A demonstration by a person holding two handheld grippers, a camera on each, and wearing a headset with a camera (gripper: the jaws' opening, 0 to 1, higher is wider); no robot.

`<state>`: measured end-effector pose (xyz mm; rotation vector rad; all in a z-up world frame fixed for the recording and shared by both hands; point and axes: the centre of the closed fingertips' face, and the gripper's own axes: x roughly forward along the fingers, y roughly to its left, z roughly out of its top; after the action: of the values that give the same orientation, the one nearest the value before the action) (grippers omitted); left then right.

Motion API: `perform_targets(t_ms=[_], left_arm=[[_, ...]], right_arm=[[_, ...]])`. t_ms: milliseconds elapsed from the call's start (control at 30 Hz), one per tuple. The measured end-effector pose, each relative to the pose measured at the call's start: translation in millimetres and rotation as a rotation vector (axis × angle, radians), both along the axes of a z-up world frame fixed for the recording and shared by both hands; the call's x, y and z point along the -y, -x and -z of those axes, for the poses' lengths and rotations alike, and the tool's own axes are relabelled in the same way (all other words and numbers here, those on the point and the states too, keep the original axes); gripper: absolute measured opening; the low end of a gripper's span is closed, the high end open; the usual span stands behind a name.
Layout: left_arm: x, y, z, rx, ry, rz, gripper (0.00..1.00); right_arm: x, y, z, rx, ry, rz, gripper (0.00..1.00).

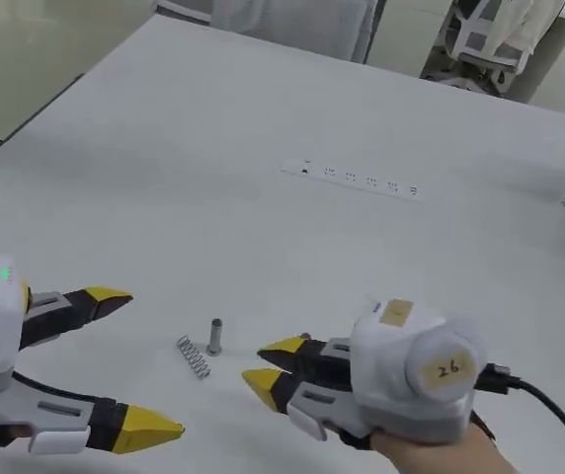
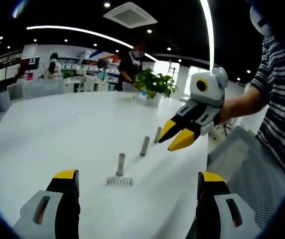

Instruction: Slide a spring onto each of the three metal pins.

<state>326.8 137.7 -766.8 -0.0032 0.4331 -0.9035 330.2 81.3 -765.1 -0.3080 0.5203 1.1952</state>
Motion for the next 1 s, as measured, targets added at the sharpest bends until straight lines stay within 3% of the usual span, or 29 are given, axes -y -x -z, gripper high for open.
perform_targets(t_ms=[233,1000], left_arm=[[-2.0,-0.3,-0.8,0.003,0.000,-0.002,0.96],[-7.2,2.1,2.8,-0.007,0.002,-0.012,0.95]], right_arm=[[-17.7,-5.1,6.0,-0.002,0.015,-0.027,0.11],[-38.2,-20.5,69.5,-0.081,0.157,0.003,0.11]])
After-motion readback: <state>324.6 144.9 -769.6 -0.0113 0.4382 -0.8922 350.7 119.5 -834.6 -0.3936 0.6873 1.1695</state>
